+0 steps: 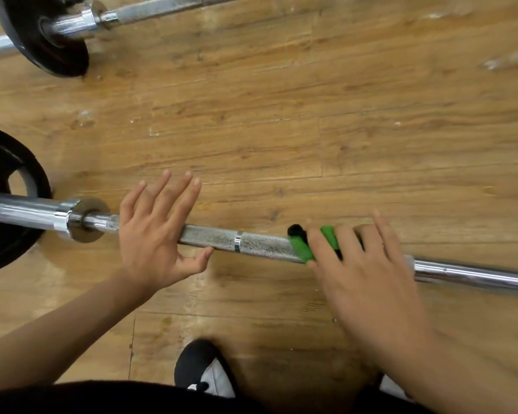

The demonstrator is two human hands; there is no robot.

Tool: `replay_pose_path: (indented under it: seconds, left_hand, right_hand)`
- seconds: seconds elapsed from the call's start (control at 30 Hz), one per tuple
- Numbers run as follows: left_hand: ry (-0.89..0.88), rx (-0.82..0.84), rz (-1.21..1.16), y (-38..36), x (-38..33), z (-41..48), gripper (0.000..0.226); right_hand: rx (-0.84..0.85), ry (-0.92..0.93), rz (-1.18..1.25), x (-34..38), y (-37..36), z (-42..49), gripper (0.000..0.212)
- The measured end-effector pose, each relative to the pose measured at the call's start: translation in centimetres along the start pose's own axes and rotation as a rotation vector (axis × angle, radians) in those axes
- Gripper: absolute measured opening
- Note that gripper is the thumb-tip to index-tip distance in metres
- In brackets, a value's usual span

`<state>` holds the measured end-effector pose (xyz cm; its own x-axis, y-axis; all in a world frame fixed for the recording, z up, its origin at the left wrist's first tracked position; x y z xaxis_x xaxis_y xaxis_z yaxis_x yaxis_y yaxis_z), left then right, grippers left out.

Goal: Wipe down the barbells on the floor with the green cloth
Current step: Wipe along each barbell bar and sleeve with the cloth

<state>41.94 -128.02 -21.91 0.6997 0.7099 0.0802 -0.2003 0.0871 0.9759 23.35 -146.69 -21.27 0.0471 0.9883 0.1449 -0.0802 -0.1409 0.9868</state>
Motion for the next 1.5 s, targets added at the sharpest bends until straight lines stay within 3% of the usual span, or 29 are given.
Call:
replay_pose_path:
  seconds: [0.17, 0.3, 0.47, 0.57, 0.7, 0.83, 1.0, 1.1, 1.27, 1.37, 1.5]
  left_hand:
    - [-0.001, 0.091, 0.004, -0.3, 0.0, 1.9, 0.091]
    - [0.018, 0.12, -0.009, -0.8, 0.4, 3.3, 0.087]
    - [0.046, 0.169, 0.015, -1.2, 0.3, 5.0, 0.082]
    - [0.036, 0.208, -0.001, -0.9, -0.5, 5.6, 0.078]
    - [-0.133, 0.221, 0.003, -0.7, -3.6, 6.9, 0.065]
    - [-0.103, 0.155, 0.026, -1.9, -4.2, 7.9, 0.065]
    - [-0.067, 0.078, 0.017, -2.0, -4.2, 8.8, 0.066]
    - [-0.069, 0.093, 0.012, -2.1, -4.3, 9.5, 0.065]
    - [-0.046, 0.118, 0.04, -2.2, -4.2, 10.3, 0.064]
    - [-0.03, 0.112, 0.028, -2.3, -4.2, 10.9, 0.062]
    - [-0.037, 0.082, 0.022, -2.4, -4.1, 11.5, 0.062]
  right_hand:
    - [-0.028, 0.1, 0.07, 5.5, -1.6, 7.6, 0.044]
    - [-0.021, 0.06, 0.047, 0.6, -0.1, 4.2, 0.038]
    - [-0.021, -0.168, -0.054, -6.9, 1.6, -1.7, 0.044]
    - [-0.084, -0.189, 0.025, -5.0, 1.1, 1.0, 0.038]
    - [-0.119, -0.116, 0.07, 0.0, -0.5, 7.7, 0.033]
    - [-0.099, -0.04, 0.037, -1.9, -0.2, 6.6, 0.034]
    - [-0.105, -0.256, -0.107, -10.9, 1.9, -1.1, 0.043]
    - [-0.173, -0.287, -0.064, -8.5, 1.6, 1.6, 0.035]
    - [-0.171, -0.113, 0.013, -0.3, -1.0, 11.0, 0.033]
    - [-0.141, -0.028, -0.041, -2.1, -0.3, 9.5, 0.038]
    - [-0.099, -0.141, -0.148, -9.0, 1.3, 3.1, 0.042]
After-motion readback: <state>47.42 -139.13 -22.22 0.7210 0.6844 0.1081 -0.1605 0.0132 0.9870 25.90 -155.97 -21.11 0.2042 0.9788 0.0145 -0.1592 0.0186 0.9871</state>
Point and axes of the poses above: each hand's wrist, its own z-axis towards the middle knuckle, its own y-axis out of the back of the hand, x = y × z, the point moved 8 cm from there along z, towards the middle knuckle, and after that the axes turned 14 degrees about y, right-handed, at the moved point
